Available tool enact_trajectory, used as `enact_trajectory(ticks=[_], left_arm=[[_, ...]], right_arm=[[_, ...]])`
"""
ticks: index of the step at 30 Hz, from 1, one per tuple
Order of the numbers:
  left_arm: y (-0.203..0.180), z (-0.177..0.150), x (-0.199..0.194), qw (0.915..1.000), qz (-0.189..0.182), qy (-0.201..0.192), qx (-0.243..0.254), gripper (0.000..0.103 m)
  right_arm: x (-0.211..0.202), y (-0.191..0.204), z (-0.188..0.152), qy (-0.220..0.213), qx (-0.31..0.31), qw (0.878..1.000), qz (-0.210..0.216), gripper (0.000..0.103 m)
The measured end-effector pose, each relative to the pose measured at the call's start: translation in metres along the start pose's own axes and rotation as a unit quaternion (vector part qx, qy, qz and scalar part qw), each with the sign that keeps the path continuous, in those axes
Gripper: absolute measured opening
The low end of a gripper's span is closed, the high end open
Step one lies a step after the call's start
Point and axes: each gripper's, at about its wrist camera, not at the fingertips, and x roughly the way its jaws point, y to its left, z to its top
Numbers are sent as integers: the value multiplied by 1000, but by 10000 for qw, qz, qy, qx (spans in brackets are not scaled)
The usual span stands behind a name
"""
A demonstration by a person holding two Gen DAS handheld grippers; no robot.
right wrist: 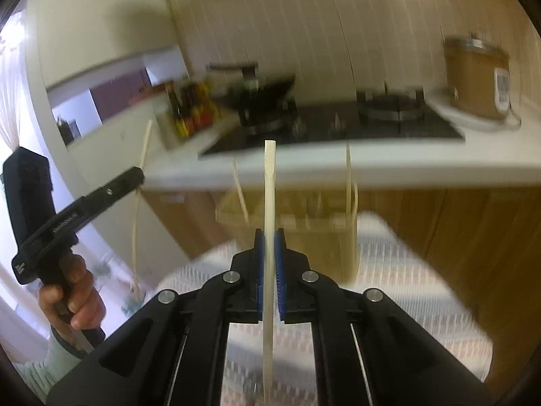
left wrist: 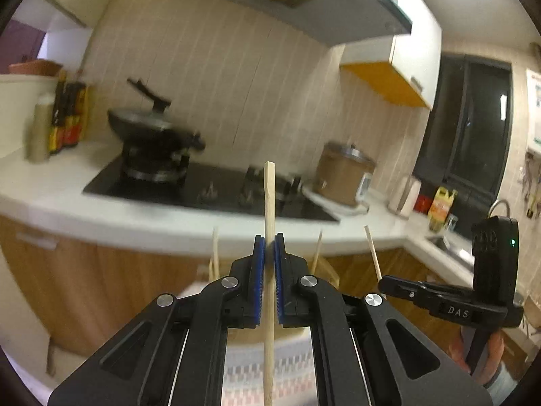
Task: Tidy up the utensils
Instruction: 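Carry the chopsticks above the basket with both grippers and lower them in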
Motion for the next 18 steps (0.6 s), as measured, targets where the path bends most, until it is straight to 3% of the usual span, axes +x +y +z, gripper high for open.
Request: enact_trajectory(ticks=[8, 10, 14, 18], left_arm=[[15, 38, 37, 9971, -299, -701, -76, 4], [18, 43, 48, 9958, -229, -888, -67, 4], [25, 47, 75, 9939, -175, -1083, -99, 4], [36, 42, 100, 9924, -13, -1210, -223, 4]], right_arm=[[27, -10, 52, -905, -380, 9930, -653, 5], [37, -15, 62, -1175, -548, 9867, -985, 5], [63, -25, 70, -1417, -834, 9785, -1244, 5], [85, -37, 67, -1492, -841, 9792, -1088, 5]])
